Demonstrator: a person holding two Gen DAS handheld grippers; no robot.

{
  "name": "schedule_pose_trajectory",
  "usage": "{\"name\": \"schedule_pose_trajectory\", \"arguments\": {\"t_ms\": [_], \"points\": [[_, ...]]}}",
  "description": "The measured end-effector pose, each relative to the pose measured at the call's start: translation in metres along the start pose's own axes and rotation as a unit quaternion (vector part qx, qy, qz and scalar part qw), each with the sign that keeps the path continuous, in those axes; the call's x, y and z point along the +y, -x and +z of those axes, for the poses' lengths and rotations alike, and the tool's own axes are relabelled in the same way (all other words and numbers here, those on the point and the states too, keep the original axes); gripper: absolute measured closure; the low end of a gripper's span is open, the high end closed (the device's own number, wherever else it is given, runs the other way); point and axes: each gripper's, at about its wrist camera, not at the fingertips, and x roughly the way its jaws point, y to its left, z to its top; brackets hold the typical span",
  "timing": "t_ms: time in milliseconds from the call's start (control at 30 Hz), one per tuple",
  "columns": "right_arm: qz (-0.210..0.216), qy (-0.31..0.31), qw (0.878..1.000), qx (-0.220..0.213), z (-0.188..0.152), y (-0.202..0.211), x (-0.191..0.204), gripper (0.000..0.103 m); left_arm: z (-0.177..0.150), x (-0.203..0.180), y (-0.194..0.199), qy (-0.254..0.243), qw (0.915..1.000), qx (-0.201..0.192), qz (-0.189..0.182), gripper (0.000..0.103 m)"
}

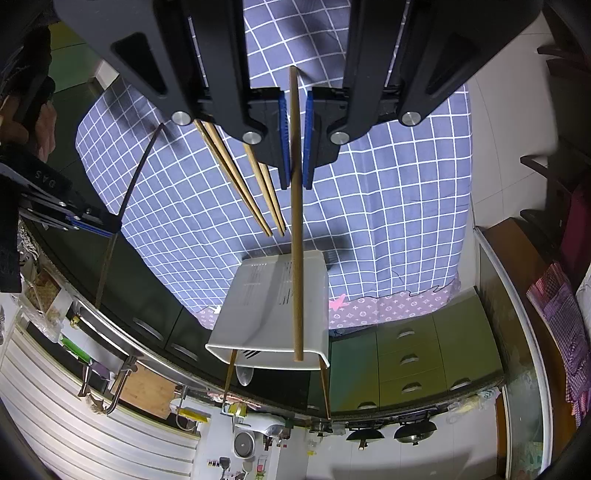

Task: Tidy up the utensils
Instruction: 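Carry both held chopsticks upright toward the white caddy, then drop the chopstick into the caddy with the left tool while the right tool carries its chopstick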

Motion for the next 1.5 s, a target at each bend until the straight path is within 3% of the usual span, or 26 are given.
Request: {"name": "schedule_pose_trajectory", "arguments": {"t_ms": [933, 1233, 1500], "points": [[0.014, 0.002, 1.0, 0.008, -0.001, -0.003, -0.005, 0.096, 0.024, -0.011, 0.021, -0.015, 0.9995, -0.029, 0.0, 0.096], [0.021, 0.002, 1.0, 0.011, -0.002, -0.004, -0.01, 0.096, 0.053, -0.018, 0.042, -0.022, 0.9985, -0.048, -0.012, 0.096], [0.028, -0.001, 1.0, 0.012, -0.001, -0.008, -0.013, 0.096, 0.109, -0.034, 0.073, -0.043, 0.9955, -0.083, -0.014, 0.096]]}}
